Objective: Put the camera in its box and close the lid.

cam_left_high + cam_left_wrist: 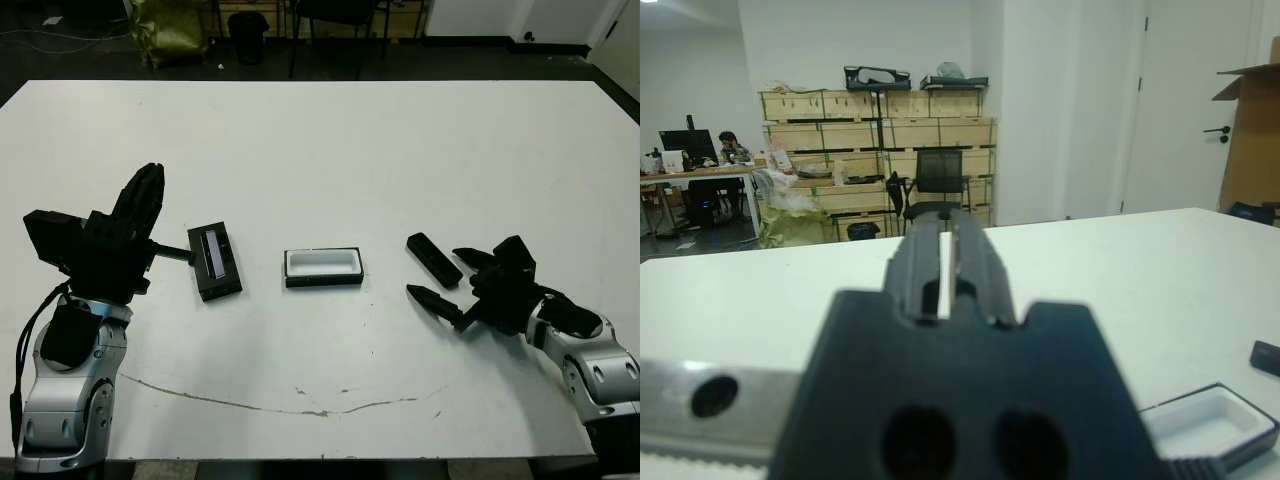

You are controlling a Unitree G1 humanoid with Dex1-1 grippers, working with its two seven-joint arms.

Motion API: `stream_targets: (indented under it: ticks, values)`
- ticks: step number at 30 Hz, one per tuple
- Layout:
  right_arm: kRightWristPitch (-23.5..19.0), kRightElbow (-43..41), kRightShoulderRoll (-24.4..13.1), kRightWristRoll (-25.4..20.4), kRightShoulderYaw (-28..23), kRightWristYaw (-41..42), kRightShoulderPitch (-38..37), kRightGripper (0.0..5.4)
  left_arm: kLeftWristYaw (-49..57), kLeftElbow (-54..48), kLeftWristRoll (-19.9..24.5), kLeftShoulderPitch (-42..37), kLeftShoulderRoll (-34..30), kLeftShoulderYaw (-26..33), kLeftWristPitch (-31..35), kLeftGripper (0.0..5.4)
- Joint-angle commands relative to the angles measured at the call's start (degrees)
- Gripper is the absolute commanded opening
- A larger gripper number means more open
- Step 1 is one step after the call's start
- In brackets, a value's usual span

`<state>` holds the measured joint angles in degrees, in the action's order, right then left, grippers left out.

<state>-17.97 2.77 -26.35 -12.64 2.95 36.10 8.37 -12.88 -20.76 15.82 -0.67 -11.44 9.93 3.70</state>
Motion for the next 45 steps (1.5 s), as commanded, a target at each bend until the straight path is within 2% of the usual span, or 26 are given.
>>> stream_targets:
  ticks: [1,3,7,10,16,18,28,31,37,41,43,45]
  values:
    - [-3.32,0.12,0.54,1.39,0.18,-2.39,-2.52,4.14,-0.66,0.98,0.28,-0.17,-0.79,0.41,0.41,0.0]
    - [-5.51,-0.66,0.72,1.23,0.04,-3.59,-2.58,3.7,-0.69,0.95,0.1,-0.21,-0.74,0.3,0.49,0.0]
    - [-5.96,-0.98,0.44,1.93,0.45,-4.52,-2.63,2.81,-0.76,0.5,0.02,-0.18,-0.85,0.01,1.37,0.0]
    - [-8.26,-0.88,0.72,0.76,-0.06,-4.52,-2.31,2.11,-0.41,-0.17,0.02,-0.06,-0.71,-0.02,2.06,0.0]
    - [-17.68,-1.93,0.32,-1.61,-0.44,-4.27,-0.48,0.83,-0.52,0.25,-0.28,-0.28,-0.66,0.16,1.33,0.0]
    - [-20.61,-2.77,-0.09,-2.04,-0.28,-4.31,0.12,0.59,-0.46,0.21,-0.6,-0.24,-0.79,0.16,1.28,0.0]
    - [-25.26,-3.9,-2.18,-2.56,1.05,-1.4,2.84,0.51,-0.74,0.92,-0.47,-0.92,-0.78,0.25,0.7,0.0]
    - [-23.02,-4.43,-3.26,-1.46,1.77,-0.75,4.65,0.51,-1.27,1.67,0.48,-1.69,-0.72,0.4,0.96,0.0]
    - [-18.8,-3.83,-3.01,-3.3,0.1,2.94,10.5,0.46,-1.48,2.21,0.32,-2.72,-0.86,0.28,1.34,0.0]
    - [-18.32,-1.47,-1.69,-6.96,-0.71,7.81,16.37,0.46,-1.4,1.85,0.79,-3.11,-0.64,0.22,2.32,0.0]
    - [-17.45,-0.56,-1.56,-7.19,0.3,9.88,19.29,0.46,-1.51,2.12,0.55,-3.3,-0.74,0.1,2.06,0.0]
    - [-13.98,0.05,-2.36,-5.11,2.73,12.44,22.18,0.46,-1.38,2.07,0.5,-3.43,-0.79,-0.02,2.37,0.0]
